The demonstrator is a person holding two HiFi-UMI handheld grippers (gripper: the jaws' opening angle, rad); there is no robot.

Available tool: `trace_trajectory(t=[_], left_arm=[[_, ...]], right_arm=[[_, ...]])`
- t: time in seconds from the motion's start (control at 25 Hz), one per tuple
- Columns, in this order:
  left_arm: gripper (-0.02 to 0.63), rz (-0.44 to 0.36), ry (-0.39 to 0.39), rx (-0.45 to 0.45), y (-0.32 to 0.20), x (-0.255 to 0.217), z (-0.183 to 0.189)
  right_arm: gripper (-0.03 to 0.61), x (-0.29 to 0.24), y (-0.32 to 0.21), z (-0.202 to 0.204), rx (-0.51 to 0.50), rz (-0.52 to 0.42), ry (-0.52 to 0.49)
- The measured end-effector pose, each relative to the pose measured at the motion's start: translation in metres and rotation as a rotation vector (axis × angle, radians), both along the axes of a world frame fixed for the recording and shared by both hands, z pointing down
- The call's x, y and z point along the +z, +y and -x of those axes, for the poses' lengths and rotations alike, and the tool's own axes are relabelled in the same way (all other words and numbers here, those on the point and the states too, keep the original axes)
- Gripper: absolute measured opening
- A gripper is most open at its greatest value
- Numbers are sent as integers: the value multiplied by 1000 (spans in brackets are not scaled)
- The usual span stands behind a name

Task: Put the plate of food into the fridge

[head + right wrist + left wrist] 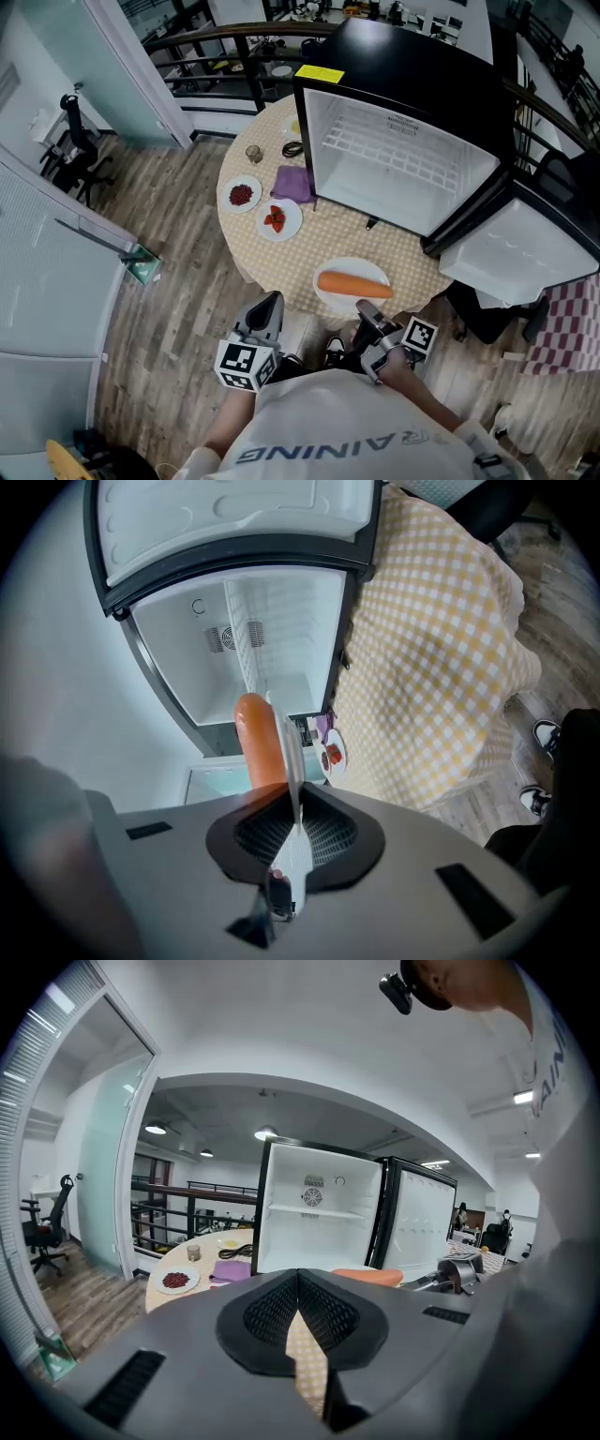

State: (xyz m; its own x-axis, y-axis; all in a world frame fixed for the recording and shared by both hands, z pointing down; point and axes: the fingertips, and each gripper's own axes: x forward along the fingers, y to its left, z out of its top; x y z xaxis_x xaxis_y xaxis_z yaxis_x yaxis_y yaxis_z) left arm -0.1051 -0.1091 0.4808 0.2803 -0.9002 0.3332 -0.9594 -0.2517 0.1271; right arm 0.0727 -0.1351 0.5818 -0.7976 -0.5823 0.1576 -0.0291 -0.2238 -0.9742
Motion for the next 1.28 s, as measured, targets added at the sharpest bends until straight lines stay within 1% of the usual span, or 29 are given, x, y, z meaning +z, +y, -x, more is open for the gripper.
trace_trajectory(t=[0.2,0.4,0.56,0.76,0.92,1.16,1.28], left_arm=[[8,1,15,52,-22,4,-6],[8,-7,35,138,-53,6,-3],[8,-9,41,211,-81,8,16],[8,-15,56,326,-118,10,38],[8,-9,62,387,-144,17,57],[8,-6,82,485,-161,18,50],[8,4,89,494,-163,21,45]], right_arm=[[37,1,-15,-10,62,-3,7],[37,3,-32,-10,146,-3,28],[37,-2,-49,10,229,-6,29],[37,-7,-67,30,337,-17,37],[37,-6,-74,45,399,-11,42],[37,-6,-72,47,474,-6,63],[37,-1,-75,43,481,12,74]])
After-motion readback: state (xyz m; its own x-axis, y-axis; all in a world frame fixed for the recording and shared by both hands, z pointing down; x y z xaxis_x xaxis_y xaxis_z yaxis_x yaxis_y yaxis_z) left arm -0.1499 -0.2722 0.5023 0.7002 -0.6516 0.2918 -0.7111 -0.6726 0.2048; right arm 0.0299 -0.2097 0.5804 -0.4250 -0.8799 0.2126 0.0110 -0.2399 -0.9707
